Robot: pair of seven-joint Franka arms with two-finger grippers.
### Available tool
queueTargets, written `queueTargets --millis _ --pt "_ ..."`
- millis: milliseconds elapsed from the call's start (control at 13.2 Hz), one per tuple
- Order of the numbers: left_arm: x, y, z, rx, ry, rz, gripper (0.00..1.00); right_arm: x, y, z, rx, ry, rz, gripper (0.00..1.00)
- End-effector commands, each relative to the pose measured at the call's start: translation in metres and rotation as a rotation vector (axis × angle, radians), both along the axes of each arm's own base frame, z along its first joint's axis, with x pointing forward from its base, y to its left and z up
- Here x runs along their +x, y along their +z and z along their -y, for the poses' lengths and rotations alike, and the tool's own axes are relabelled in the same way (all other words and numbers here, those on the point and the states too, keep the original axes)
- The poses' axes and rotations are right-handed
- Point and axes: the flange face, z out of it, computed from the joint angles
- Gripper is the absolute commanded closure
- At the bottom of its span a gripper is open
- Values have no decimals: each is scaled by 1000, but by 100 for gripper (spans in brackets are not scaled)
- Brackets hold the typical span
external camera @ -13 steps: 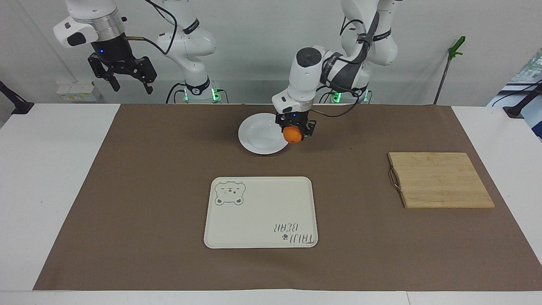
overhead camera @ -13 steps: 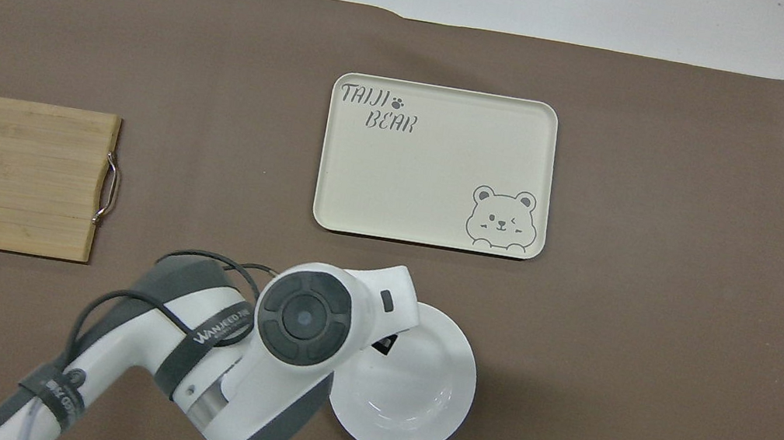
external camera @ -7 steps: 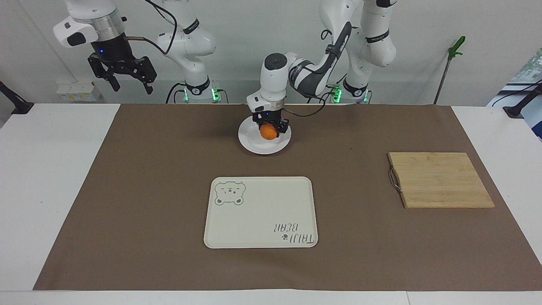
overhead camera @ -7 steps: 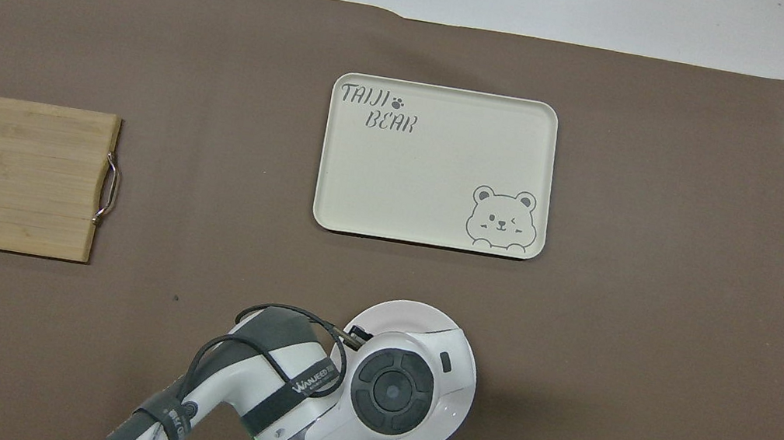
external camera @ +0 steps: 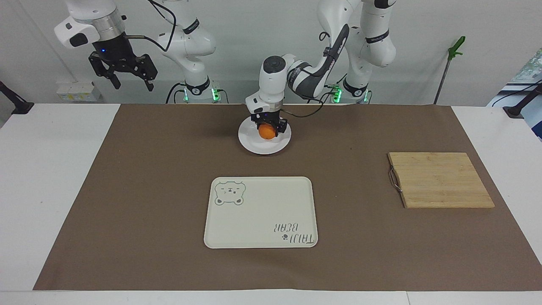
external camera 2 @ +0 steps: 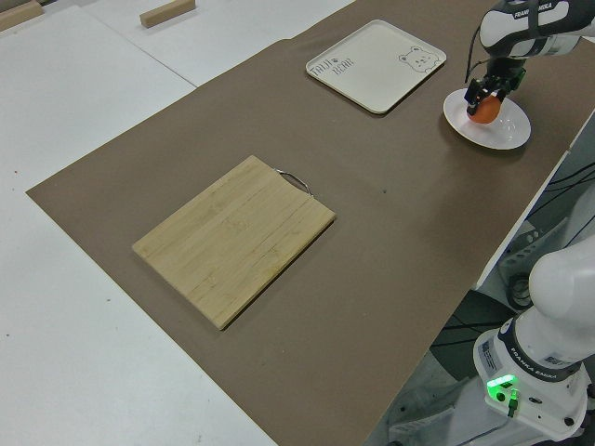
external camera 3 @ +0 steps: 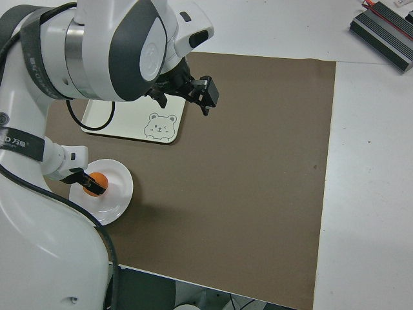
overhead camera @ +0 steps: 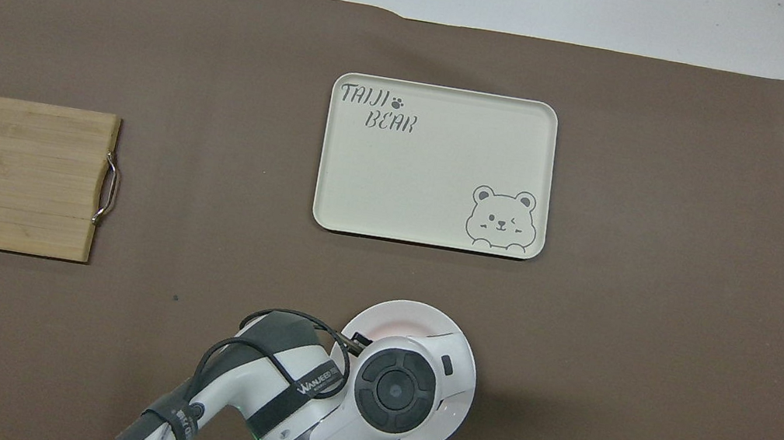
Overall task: Place orange and plate with both arms
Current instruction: 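Carry the orange with the left gripper over the white plate and lower it, then open the left gripper and withdraw it back to the board edge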
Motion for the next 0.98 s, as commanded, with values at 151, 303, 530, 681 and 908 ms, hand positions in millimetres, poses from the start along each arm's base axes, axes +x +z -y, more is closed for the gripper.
queueTargets --millis 151,303,530,681,908 --pt "12 15 -9 -18 37 4 0 5 0 4 19 15 19 0" --pt "43 41 -34 -45 98 25 0 5 0 2 24 17 21 0" --pt "84 83 -76 -23 150 46 0 4 -1 3 26 16 19 0" --pt "123 107 -117 -32 199 99 0 3 -4 5 28 12 12 0" --pt "182 151 -199 -47 233 146 0 3 -15 11 113 -30 -7 0"
